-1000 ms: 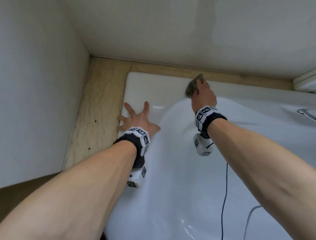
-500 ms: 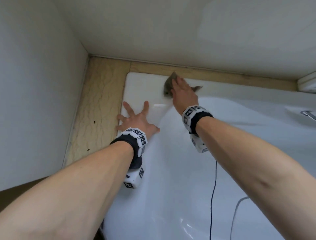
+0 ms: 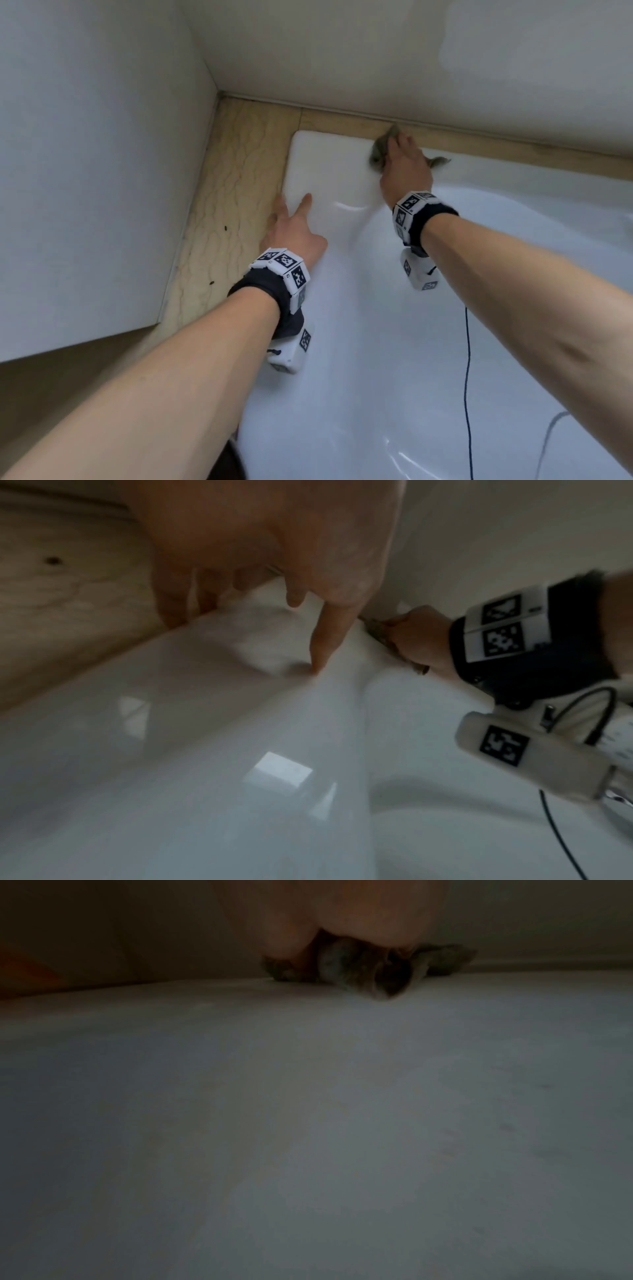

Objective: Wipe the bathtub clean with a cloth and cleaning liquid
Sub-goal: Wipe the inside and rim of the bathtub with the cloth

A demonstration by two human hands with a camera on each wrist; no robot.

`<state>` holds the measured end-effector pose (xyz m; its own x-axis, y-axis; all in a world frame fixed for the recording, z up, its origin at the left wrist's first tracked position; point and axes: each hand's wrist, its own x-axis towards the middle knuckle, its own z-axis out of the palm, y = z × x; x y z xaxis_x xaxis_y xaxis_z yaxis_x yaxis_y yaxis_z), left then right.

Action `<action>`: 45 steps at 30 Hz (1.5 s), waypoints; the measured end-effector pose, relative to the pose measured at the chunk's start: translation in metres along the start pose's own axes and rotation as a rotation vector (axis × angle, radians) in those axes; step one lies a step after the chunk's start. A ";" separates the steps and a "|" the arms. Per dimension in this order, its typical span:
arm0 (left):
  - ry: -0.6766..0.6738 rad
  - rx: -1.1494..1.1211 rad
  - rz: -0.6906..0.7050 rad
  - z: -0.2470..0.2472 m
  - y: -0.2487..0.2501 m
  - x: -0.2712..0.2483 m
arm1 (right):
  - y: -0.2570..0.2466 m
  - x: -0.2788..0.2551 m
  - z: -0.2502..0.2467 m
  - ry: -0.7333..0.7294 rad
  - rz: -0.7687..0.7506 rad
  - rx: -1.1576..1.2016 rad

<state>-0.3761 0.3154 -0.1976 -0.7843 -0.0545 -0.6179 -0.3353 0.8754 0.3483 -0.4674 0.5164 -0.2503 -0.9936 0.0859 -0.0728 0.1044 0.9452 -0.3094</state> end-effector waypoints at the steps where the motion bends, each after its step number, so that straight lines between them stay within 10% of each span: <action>1: 0.062 -0.027 -0.002 -0.003 -0.006 -0.001 | -0.017 0.005 0.005 -0.015 -0.054 -0.001; 9: 0.392 -0.298 -0.188 -0.030 -0.043 0.001 | -0.120 -0.010 0.029 -0.226 -0.463 -0.086; 19: 0.485 -0.364 -0.092 -0.042 -0.048 0.012 | -0.084 -0.153 0.050 -0.216 -0.934 0.180; 26: 0.352 -0.314 -0.053 -0.022 -0.058 0.001 | -0.036 -0.074 0.010 -0.006 -0.582 0.095; 31: 0.309 -0.213 -0.027 -0.020 -0.060 -0.014 | -0.031 -0.057 0.005 -0.126 -0.184 0.004; 45: 0.199 -0.040 0.066 -0.035 -0.063 -0.071 | -0.086 -0.267 0.051 -0.162 -0.821 0.110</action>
<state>-0.3174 0.2476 -0.1509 -0.8916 -0.0952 -0.4426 -0.2973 0.8605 0.4137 -0.2089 0.3959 -0.2530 -0.7387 -0.6689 0.0829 -0.6363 0.6514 -0.4133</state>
